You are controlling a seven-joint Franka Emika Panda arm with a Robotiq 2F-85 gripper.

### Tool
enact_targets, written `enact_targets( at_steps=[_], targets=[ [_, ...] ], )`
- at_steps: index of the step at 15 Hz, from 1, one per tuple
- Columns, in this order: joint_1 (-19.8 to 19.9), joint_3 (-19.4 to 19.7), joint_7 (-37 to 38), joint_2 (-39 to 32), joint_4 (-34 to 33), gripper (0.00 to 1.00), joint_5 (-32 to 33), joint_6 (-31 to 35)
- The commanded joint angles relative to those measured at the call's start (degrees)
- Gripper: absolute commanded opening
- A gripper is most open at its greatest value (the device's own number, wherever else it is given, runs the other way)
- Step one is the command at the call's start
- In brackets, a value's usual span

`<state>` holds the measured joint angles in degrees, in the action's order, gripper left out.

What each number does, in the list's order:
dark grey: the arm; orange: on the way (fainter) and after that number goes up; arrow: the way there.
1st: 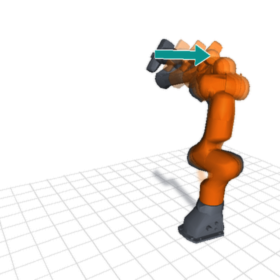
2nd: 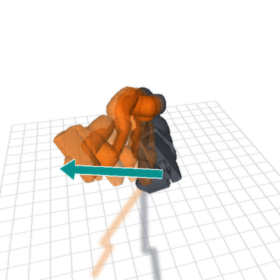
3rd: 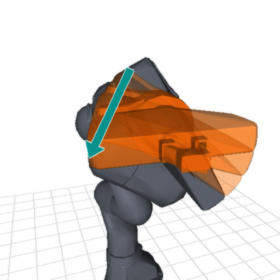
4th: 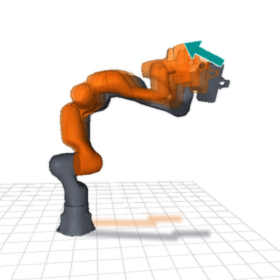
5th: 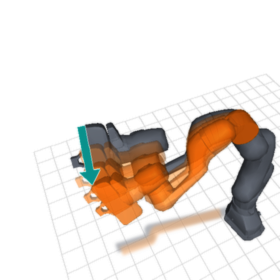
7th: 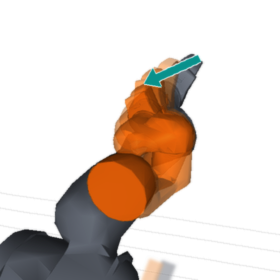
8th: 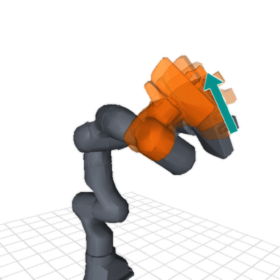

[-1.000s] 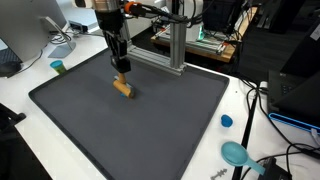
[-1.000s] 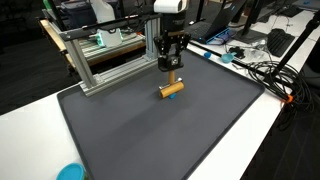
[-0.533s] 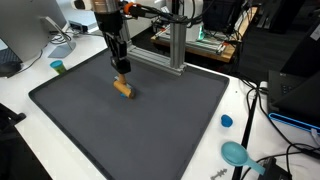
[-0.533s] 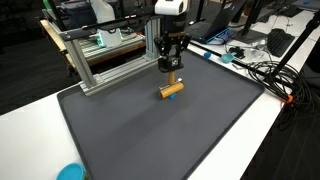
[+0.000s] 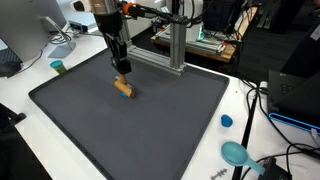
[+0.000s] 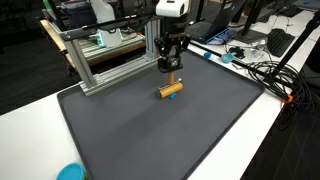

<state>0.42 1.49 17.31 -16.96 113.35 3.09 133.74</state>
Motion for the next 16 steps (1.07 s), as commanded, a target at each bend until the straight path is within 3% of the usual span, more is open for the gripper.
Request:
enact_targets(
  at_steps=[1, 2, 3, 7, 8, 16],
  targets=[
    [-0.41, 0.58, -1.32, -3.71, -0.23, 0.22, -0.62, -1.68],
    [-0.17, 0.18, -2.35, -3.69, -0.30, 0.22, -1.51, -2.37],
    [-0.67, 0.72, -0.50, -0.14, -0.19, 0.47, -0.34, -0.21],
    [-0.64, 0.69, -1.13, -0.29, -0.37, 0.47, -0.35, -0.46],
    [-0.64, 0.69, -1.16, -0.31, -0.39, 0.22, -0.35, -0.49],
    [1.14, 0.12, -3.12, -4.23, -2.00, 0.22, -5.28, -1.28]
  ],
)
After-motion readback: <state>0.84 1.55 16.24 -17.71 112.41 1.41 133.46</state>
